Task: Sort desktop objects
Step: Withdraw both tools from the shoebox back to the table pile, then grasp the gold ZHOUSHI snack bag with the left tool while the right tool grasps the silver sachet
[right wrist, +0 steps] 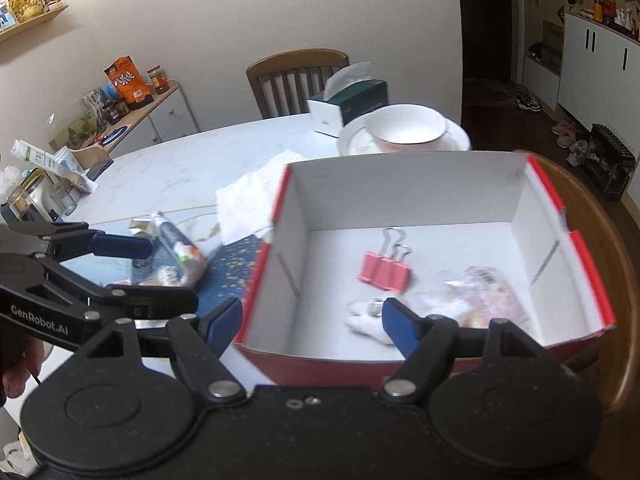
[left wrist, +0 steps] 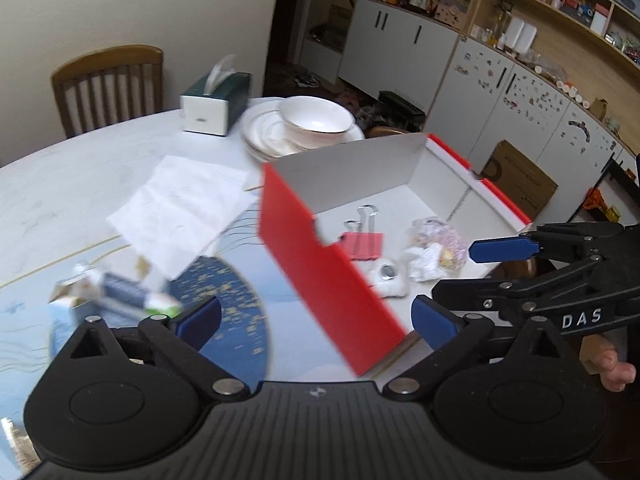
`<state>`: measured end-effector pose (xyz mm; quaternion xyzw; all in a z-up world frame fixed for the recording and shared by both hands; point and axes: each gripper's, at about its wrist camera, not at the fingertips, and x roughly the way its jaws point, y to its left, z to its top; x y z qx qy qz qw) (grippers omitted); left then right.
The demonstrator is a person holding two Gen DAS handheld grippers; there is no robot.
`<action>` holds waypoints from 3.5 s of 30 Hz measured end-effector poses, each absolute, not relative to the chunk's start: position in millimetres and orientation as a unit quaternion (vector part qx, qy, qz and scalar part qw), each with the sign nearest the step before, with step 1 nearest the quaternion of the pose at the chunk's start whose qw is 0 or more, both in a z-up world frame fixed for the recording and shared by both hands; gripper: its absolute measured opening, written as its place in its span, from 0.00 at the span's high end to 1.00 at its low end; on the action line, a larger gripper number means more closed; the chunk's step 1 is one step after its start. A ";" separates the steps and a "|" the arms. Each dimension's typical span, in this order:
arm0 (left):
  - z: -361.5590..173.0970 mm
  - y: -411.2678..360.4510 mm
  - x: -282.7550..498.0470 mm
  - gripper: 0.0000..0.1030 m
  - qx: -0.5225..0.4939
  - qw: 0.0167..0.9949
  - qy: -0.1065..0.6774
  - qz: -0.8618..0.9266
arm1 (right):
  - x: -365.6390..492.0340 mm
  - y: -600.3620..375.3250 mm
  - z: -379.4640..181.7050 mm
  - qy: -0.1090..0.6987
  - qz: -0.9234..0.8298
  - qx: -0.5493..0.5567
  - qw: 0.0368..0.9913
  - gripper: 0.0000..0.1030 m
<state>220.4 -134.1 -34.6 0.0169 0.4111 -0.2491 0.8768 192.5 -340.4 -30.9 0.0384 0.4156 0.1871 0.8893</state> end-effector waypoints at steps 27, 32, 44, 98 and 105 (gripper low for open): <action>-78.6 54.7 182.4 0.00 0.039 0.879 0.418 -0.225 | 163.2 -195.3 -50.5 0.445 0.190 0.019 0.875 0.23; -87.3 76.9 186.4 0.00 0.078 0.873 0.415 -0.244 | 155.6 -174.9 -57.0 0.458 0.203 0.013 0.866 0.23; -109.3 92.5 202.7 0.00 0.139 0.842 0.420 -0.309 | 144.3 -133.2 -69.4 0.482 0.229 -0.006 0.846 0.23; -126.5 62.4 199.3 0.04 0.125 0.843 0.449 -0.267 | 185.1 -164.7 -104.2 0.527 0.170 -0.037 0.832 0.20; -121.1 42.9 201.9 0.04 0.187 0.835 0.425 -0.297 | 210.3 -163.7 -115.3 0.559 0.093 0.031 0.824 0.20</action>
